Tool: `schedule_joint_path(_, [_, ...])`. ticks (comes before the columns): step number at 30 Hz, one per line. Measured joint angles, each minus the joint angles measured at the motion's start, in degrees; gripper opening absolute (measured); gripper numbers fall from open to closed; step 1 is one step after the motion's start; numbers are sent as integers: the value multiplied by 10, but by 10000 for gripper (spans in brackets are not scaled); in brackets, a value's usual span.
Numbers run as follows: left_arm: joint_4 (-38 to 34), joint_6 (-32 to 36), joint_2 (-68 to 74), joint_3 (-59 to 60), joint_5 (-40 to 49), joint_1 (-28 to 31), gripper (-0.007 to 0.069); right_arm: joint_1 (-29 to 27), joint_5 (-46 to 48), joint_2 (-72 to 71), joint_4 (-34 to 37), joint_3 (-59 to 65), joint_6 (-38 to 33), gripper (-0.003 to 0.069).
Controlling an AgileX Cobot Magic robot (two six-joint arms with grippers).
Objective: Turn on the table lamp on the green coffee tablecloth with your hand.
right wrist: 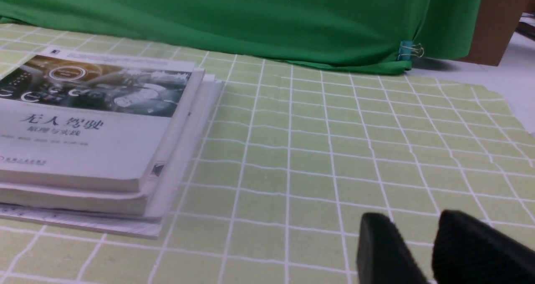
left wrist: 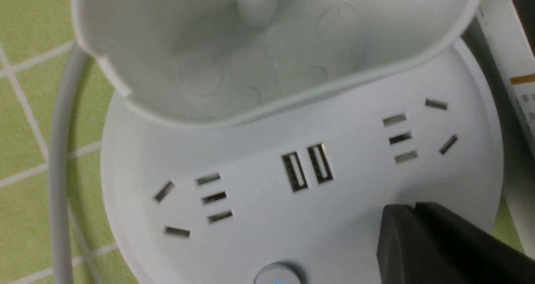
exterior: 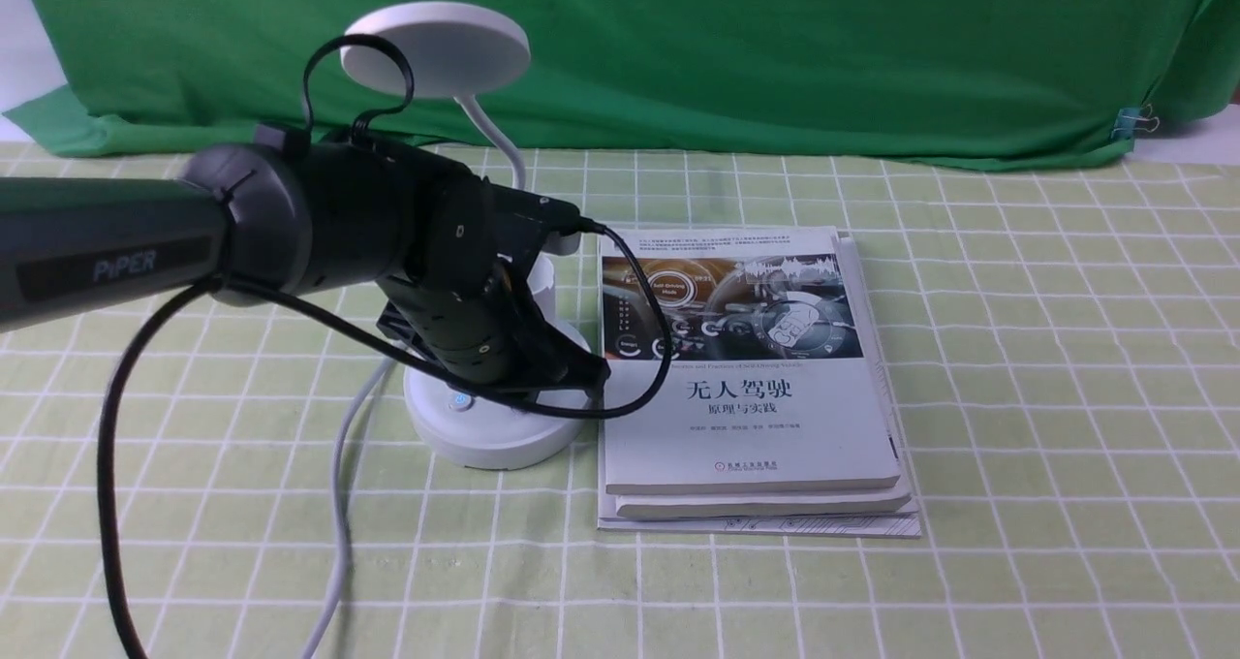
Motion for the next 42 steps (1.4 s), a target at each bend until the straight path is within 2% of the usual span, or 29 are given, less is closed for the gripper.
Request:
schedule_joint_path(11, [28, -29, -126, 62, 2, -1, 1, 0, 0, 0, 0, 0, 0, 245])
schedule_joint_path(19, [28, -59, -283, 237, -31, -1, 1, 0, 0, 0, 0, 0, 0, 245])
schedule_joint_path(26, [11, -61, -507, 350, -33, -1, 1, 0, 0, 0, 0, 0, 0, 245])
schedule_joint_path(33, [-74, -61, -826, 454, -32, -1, 1, 0, 0, 0, 0, 0, 0, 245])
schedule_joint_path(37, [-64, -56, -970, 495, -32, -1, 1, 0, 0, 0, 0, 0, 0, 245])
schedule_joint_path(42, [-45, -56, -1075, 505, -32, -1, 1, 0, 0, 0, 0, 0, 0, 245])
